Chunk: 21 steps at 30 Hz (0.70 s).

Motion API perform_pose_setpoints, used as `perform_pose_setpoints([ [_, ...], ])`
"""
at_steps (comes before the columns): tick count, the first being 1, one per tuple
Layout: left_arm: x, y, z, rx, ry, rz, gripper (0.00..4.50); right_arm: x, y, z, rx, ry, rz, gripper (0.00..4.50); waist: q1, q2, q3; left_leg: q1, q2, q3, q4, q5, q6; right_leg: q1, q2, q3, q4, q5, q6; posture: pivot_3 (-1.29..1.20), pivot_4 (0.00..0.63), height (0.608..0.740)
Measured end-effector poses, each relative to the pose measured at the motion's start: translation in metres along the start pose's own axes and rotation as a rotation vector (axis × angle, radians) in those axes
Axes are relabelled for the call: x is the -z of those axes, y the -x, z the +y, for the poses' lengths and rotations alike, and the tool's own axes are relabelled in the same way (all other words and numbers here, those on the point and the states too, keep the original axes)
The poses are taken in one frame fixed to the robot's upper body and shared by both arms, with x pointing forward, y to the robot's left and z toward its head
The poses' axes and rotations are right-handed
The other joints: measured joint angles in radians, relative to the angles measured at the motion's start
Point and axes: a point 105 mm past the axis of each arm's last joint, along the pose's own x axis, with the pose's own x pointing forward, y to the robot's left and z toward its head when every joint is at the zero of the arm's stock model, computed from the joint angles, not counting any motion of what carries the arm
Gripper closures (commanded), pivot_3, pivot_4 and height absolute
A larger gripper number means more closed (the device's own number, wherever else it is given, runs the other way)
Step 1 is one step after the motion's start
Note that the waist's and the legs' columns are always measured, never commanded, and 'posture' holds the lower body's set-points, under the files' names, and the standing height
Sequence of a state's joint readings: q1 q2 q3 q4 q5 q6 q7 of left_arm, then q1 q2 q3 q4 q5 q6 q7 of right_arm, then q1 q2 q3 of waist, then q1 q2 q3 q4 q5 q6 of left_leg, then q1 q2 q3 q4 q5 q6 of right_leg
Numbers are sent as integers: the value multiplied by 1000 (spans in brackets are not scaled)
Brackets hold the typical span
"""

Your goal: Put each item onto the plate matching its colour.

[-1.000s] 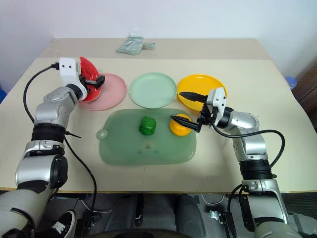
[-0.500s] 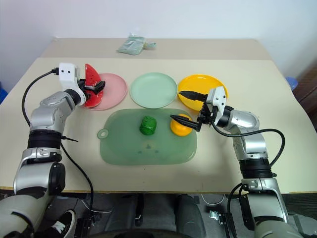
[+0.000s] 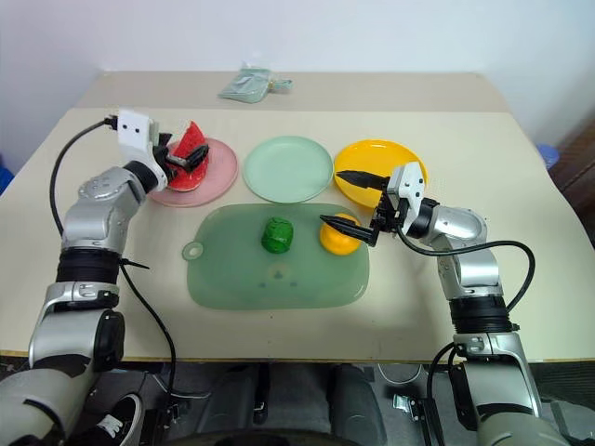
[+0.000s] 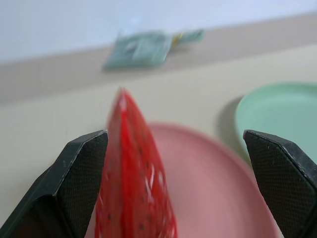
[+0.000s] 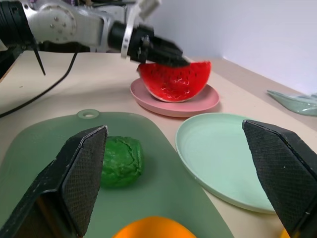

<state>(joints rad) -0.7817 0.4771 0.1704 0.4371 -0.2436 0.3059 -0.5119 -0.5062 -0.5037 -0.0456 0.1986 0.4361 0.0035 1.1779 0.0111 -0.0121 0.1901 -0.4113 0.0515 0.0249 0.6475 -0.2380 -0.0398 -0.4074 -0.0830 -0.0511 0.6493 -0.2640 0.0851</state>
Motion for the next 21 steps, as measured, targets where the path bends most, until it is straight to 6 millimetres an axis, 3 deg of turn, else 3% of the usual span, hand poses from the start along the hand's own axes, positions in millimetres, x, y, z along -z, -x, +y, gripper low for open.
perform_pose_setpoints([
  [4,-36,12,-19,168,-29,-160,40,0,1,-1,5,1,0,0,-1,0,0,0,0,0,0,0,0,0,0,0,0,0,0,0,150,740],
  [7,-46,24,-29,277,-41,-209,40,-1,0,-1,4,-2,-1,0,-3,0,0,0,0,0,0,0,0,0,0,0,0,0,0,0,150,740],
  [11,-37,52,-45,484,-43,-164,40,-6,-1,0,-2,-5,-11,0,-7,0,0,0,0,0,0,0,0,0,0,0,0,0,0,0,150,740],
  [15,-17,85,-66,710,69,-40,40,-12,-5,0,-10,-7,-18,0,-9,0,0,0,1,0,0,0,0,0,0,0,0,0,0,0,150,740],
  [19,-15,89,-81,776,63,-53,40,-12,-6,1,-12,-15,-19,0,3,0,0,0,0,0,0,0,0,1,0,0,-1,0,0,0,150,740],
  [21,-9,86,-99,836,45,-48,40,-11,-6,1,-16,-16,-16,0,3,0,0,0,0,0,0,0,0,1,0,0,-1,0,0,0,150,740],
])
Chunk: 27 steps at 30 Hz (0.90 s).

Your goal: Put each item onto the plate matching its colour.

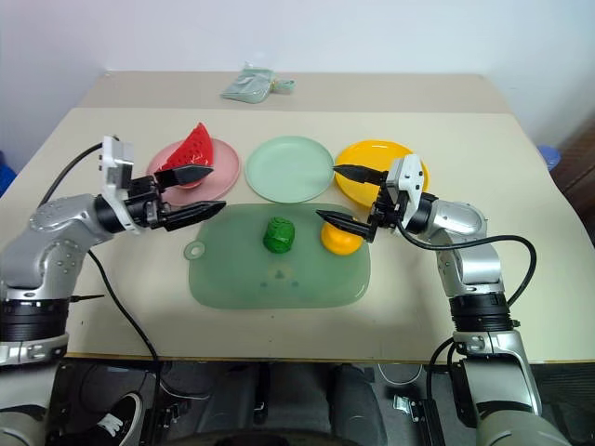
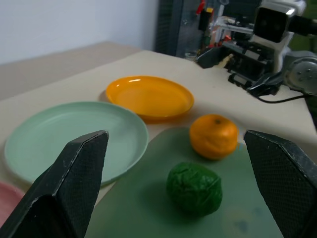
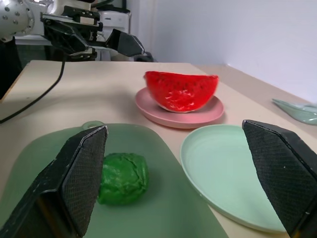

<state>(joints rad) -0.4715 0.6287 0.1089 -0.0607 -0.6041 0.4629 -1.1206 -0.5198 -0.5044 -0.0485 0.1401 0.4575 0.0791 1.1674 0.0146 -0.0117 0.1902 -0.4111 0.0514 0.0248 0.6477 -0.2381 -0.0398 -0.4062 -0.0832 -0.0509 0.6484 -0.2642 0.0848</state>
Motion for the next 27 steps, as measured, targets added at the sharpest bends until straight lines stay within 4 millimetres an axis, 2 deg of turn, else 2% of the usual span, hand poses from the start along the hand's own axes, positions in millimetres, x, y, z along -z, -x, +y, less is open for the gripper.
perform_pose_setpoints([
  [7,54,-50,-29,168,-81,141,40,1,1,0,0,0,5,0,-5,0,0,0,0,0,0,0,0,-1,1,0,1,0,0,0,150,740],
  [11,75,-63,-15,120,-169,199,40,2,2,0,4,0,9,0,-2,0,0,0,0,0,0,0,0,-1,1,0,1,0,0,0,150,740],
  [18,88,-68,-8,79,-202,216,40,8,8,1,23,-16,30,0,-3,0,0,0,0,0,0,0,0,-1,1,0,1,0,0,0,150,740],
  [21,93,-68,-11,104,-156,233,858,9,9,1,30,-15,31,0,-4,0,0,0,0,0,0,0,0,-1,1,0,1,0,0,0,150,740],
  [23,94,-69,-13,113,-142,232,1693,9,9,1,32,-13,30,0,-3,0,0,0,0,0,0,0,0,-1,1,0,1,0,0,0,150,740],
  [27,93,-73,-11,82,-154,220,1693,8,9,0,34,-4,27,0,-2,0,0,0,0,0,0,0,0,-1,1,0,1,0,0,0,150,740],
])
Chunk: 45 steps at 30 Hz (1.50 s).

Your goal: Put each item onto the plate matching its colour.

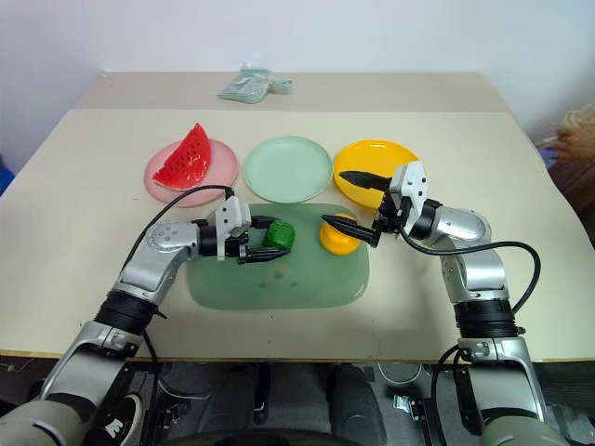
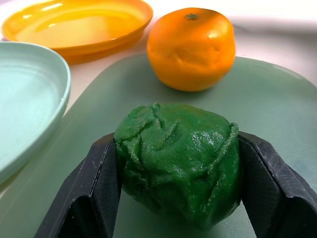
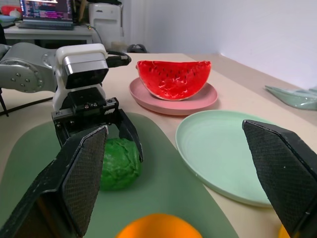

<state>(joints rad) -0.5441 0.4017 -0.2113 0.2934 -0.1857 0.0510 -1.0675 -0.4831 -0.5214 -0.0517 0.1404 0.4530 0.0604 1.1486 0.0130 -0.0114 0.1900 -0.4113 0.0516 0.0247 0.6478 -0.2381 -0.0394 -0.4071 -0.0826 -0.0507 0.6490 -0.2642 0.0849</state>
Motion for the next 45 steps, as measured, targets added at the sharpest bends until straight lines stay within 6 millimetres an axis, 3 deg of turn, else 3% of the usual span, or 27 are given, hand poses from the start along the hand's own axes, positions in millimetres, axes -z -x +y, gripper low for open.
perform_pose_setpoints([
  [3,-8,-3,11,-85,14,-48,1693,0,0,0,1,1,0,0,0,0,0,0,0,0,0,0,0,0,0,0,0,0,0,0,150,740],
  [10,-57,-3,86,-453,54,-219,1693,-2,-1,-2,2,15,-2,0,0,0,0,0,0,0,0,0,0,0,0,0,0,0,0,0,150,740],
  [13,-56,-12,108,-556,129,-209,1693,-4,-4,-6,10,30,-4,0,-1,0,0,0,0,0,0,0,0,0,0,0,0,0,0,0,150,740],
  [19,-39,-30,122,-631,205,-133,1693,-3,-5,-8,22,39,0,0,1,-1,0,0,-1,0,0,0,0,0,0,-1,0,0,1,0,150,740],
  [21,-37,-33,124,-645,220,-116,817,-2,-6,-8,25,42,3,0,-1,-1,0,0,-1,0,0,0,0,0,0,-1,-1,0,1,0,150,740],
  [23,-34,-33,124,-645,223,-106,29,-2,-5,-8,30,41,4,0,-2,-1,0,0,-1,0,0,0,0,0,0,-1,-1,0,1,0,150,740],
  [30,-41,-31,124,-620,175,-143,29,1,-2,-4,32,36,11,0,-2,-1,0,0,-1,0,0,0,0,0,0,-1,0,0,1,0,150,740],
  [34,-56,-15,115,-515,118,-232,29,2,-2,-3,30,29,18,0,-6,-1,0,0,0,0,-1,0,0,-1,0,-1,0,0,0,0,150,740],
  [41,-68,38,47,-103,89,-304,29,9,-2,1,-1,-7,61,0,-23,0,0,0,0,0,-1,0,-1,0,0,0,1,0,0,0,150,740],
  [45,-75,59,26,-4,58,-242,29,17,-5,3,-14,-35,98,0,-20,0,0,0,0,-1,0,0,-1,1,0,0,1,0,0,0,150,740],
])
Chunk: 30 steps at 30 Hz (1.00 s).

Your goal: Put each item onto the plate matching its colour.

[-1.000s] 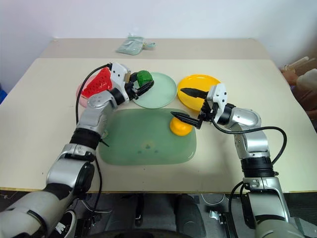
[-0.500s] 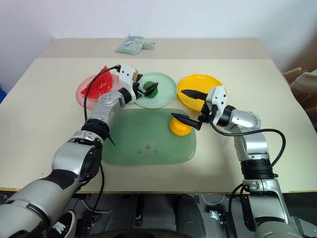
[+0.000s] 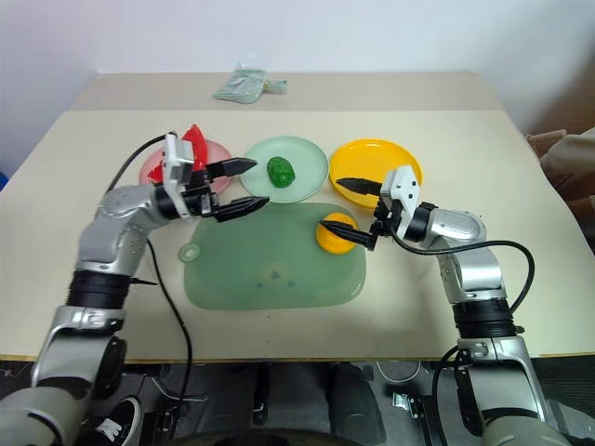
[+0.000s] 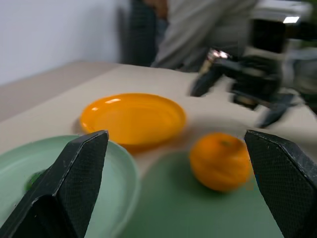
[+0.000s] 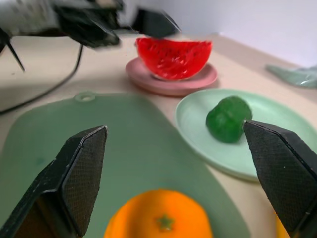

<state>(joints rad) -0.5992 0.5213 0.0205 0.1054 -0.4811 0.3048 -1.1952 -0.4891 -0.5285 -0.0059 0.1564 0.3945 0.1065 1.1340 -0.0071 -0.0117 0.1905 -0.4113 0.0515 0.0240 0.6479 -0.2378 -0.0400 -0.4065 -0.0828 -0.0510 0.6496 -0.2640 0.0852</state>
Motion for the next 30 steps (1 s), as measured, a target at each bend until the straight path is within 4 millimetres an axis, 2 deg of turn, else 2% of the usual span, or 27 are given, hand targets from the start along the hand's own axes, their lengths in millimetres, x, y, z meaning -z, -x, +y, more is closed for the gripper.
perform_pose_setpoints([
  [7,21,32,-37,88,75,116,29,15,-3,-2,5,-62,85,0,-4,0,0,0,0,0,-1,0,0,-1,0,0,0,0,0,0,150,740],
  [9,25,35,-42,89,88,123,29,21,0,-3,11,-63,130,0,-1,0,0,0,0,0,-1,0,0,-1,0,0,0,0,0,0,150,740],
  [18,29,46,-49,62,60,108,29,36,3,0,-4,-74,233,0,-3,0,0,0,0,0,-1,0,0,-1,0,0,-1,0,0,0,150,740],
  [27,29,47,-49,63,46,102,29,46,5,6,-14,-139,277,0,-3,0,0,0,0,0,-1,0,0,-1,0,0,-1,0,0,0,150,740],
  [30,29,47,-49,62,45,102,0,47,6,6,-17,-157,282,762,-3,0,0,0,0,0,-1,0,0,-1,0,0,-1,0,0,0,150,740],
])
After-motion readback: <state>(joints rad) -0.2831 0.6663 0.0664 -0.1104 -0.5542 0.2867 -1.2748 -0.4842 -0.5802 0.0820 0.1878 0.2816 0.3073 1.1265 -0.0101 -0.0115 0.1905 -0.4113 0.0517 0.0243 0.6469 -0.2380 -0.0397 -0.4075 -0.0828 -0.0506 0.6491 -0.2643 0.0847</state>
